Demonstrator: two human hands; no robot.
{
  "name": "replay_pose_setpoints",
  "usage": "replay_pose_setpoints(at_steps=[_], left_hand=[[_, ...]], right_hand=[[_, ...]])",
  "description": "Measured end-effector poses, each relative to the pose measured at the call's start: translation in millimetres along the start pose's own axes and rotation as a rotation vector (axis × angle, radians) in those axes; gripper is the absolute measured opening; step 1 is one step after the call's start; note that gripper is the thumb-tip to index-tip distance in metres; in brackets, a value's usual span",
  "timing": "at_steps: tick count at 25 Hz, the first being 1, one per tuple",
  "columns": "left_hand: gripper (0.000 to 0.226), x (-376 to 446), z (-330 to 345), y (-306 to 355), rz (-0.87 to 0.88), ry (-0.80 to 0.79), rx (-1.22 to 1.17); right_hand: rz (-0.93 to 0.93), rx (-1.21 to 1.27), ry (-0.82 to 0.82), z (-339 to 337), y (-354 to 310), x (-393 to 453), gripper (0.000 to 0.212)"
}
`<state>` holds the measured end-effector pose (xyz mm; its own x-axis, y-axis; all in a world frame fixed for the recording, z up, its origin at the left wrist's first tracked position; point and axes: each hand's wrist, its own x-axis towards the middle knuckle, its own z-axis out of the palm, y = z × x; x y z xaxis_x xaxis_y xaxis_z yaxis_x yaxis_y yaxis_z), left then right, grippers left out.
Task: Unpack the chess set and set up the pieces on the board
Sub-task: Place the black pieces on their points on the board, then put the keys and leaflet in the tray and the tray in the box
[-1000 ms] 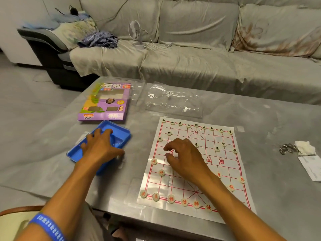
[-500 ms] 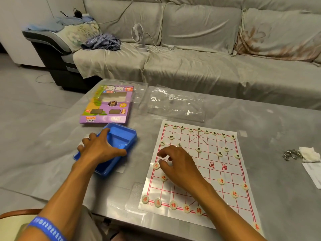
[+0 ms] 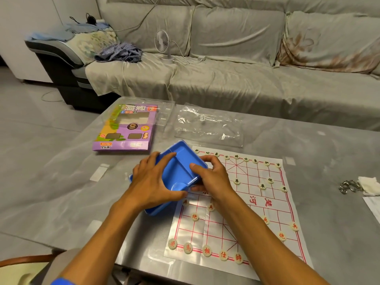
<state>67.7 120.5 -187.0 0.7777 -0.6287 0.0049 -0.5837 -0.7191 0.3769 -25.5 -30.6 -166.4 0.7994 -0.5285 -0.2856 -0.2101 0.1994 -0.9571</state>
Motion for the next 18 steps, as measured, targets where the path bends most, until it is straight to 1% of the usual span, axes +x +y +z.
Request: replay_pose_setpoints(at_steps=[1,2,3,4,6,7,9,10,11,12,14,18], left_hand=[[0.105,2.5,-1.7,-0.3,-0.011,-0.045,-0.07],[0.101,6.0,-3.8,-2.4,-0.039,-0.069,-0.204],[0.094,9.0,-5.9,-5.5,-0.083,-0.054,-0.357],[0.086,11.8,-7.0,-10.4,-0.154,-0.005,-0.474],[0.071,15.4,-8.6,-18.6,-0.338,0.138,-0.567],[0.066,16.6,-9.0,-20.9,-0.415,0.18,-0.632],[0.055,17.1,-7.8,-18.4,-0.485,0.194,-0.925],[0.049,16.3,-8.3,-13.9,-0.487,0.171,-1.078],[0.044,15.1,-8.7,-8.6,-0.476,0.136,-1.182],[0.04,13.5,-8.5,-3.4,-0.455,0.106,-1.238],[0.036,9.1,-6.5,4.3,-0.401,0.081,-1.273],[0.036,1.6,-6.0,14.8,-0.343,0.065,-1.308]], right_hand=[[0.017,0.027,0.008,-0.6,1.7,1.4,0.028],[0.024,0.037,0.018,-1.1,3.5,1.9,0.027],[0.024,0.034,0.033,-1.4,4.9,2.1,0.026],[0.023,0.034,0.052,-1.8,5.8,2.1,0.025],[0.032,0.084,0.095,-4.5,7.0,2.6,0.026],[0.046,0.136,0.114,-6.9,7.4,3.3,0.027],[0.083,0.245,0.151,-14.2,9.3,3.1,0.029],[0.091,0.287,0.166,-18.3,9.8,2.1,0.029],[0.091,0.318,0.177,-23.2,10.2,0.3,0.029],[0.083,0.328,0.188,-27.8,9.8,-1.8,0.028],[0.053,0.277,0.206,-36.8,7.0,-6.7,0.026],[0.012,0.165,0.206,-49.9,-2.8,-15.9,0.027]])
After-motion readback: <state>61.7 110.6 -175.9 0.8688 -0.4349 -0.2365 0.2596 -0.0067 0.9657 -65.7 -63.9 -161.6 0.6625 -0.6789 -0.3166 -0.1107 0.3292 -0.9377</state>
